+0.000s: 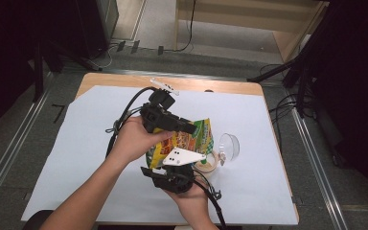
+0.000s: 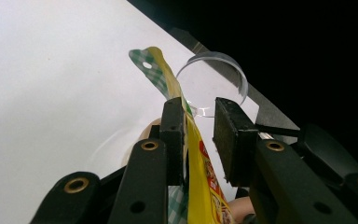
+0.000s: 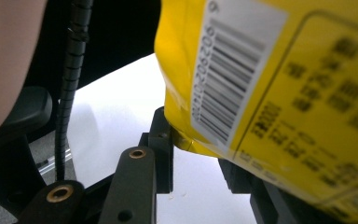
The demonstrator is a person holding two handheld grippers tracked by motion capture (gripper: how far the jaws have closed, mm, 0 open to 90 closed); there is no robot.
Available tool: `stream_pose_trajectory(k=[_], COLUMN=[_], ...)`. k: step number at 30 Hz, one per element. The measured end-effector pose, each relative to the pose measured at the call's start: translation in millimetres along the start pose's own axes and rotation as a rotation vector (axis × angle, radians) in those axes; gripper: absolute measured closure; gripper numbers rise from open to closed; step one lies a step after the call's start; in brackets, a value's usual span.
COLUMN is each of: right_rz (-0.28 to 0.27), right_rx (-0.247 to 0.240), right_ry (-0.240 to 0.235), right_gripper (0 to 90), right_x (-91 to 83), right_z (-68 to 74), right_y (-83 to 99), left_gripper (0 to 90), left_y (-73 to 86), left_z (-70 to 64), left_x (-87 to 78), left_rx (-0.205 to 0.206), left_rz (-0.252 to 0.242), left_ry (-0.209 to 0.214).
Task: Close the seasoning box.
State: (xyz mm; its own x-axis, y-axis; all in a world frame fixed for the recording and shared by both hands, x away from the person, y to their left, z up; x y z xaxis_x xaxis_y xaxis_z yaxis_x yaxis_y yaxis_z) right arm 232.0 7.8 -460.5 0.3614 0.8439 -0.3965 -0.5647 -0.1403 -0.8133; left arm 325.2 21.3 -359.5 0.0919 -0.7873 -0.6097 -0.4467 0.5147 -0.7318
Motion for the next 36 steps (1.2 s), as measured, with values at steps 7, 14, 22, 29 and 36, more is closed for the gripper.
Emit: stream_pose_trajectory(k=[7, 14, 22, 29, 36], right_rz=[0.017, 0.026, 0.005, 0.003, 0.003], right_rx=[0.003, 0.003, 0.041, 0.05, 0.037], right_ry=[-0.004, -0.003, -0.01, 0.007, 0.008], right_gripper=[70.5, 71.7, 56.6, 65.0, 65.9], right_x=[-0.2, -0.4, 0.4, -1.5, -1.0], right_z=[2.5, 1.0, -1.1, -4.7, -4.0], right_y=[-0.5, -0.3, -2.0, -1.4, -1.3], left_gripper=[73.9, 73.7, 72.4, 72.4, 72.5], left_y=[3.4, 3.4, -0.1, 1.0, 1.1], left_z=[10.8, 10.3, 1.7, 2.9, 2.8], left_x=[0.1, 0.3, -0.3, 1.4, 0.8], left_rx=[-0.052, -0.049, 0.012, 0.004, 0.003], left_rz=[-0.006, -0.007, 0.003, 0.016, 0.014], left_ry=[0.039, 0.032, -0.062, -0.051, -0.049])
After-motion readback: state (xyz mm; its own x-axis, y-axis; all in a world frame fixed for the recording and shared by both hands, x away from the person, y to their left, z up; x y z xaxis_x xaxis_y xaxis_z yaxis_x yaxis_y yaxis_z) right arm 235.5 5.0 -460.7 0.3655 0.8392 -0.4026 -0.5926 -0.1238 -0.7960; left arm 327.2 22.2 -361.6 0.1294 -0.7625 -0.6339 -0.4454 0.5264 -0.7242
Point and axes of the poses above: each handheld gripper's, and its own axes: x roughly forward along the jaws, y roughly out of its underside, z roughly to its left, the point moved 6 cm from there along x, roughly forward along the jaws, and after that the axes turned 12 degrees about x, right-handed, at the moved point
